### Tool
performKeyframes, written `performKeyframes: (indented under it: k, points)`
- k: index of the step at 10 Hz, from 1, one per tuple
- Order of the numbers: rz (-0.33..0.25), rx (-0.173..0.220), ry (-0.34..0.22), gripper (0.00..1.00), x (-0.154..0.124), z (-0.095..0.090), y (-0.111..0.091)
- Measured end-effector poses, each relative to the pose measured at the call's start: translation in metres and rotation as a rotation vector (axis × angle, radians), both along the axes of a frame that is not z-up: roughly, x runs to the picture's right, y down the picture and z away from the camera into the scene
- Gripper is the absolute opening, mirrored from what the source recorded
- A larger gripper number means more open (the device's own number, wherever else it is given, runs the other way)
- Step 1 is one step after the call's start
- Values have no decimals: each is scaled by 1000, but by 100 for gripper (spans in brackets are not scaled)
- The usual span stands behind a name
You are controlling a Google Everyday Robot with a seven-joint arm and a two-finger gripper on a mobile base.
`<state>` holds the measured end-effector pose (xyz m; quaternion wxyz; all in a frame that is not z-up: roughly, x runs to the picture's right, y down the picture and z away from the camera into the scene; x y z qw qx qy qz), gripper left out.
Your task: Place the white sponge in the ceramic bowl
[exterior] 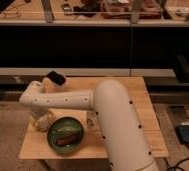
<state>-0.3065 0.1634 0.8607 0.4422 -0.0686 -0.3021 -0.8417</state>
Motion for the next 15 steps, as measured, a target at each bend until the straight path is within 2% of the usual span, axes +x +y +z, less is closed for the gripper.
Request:
performKeyframes:
  k: [2, 4, 6, 8, 9, 10, 12, 14, 15]
  points:
    - [-1, -15, -1, 52, 0, 2, 4]
    - [-8, -29, 1, 30, 0, 2, 5]
    - [-9, -15, -15, 13, -4, -15, -13]
    - [16, 16, -41, 11, 1, -49, -48]
    - [18, 18, -49, 11, 10, -71, -60]
    - [9, -1, -56, 11, 21, -91, -59]
    - [-14, -48, -51, 11, 44, -112, -43]
    - [-23, -109, -39, 11, 74, -130, -9]
    - [-17, -120, -33, 11, 83, -132, 0]
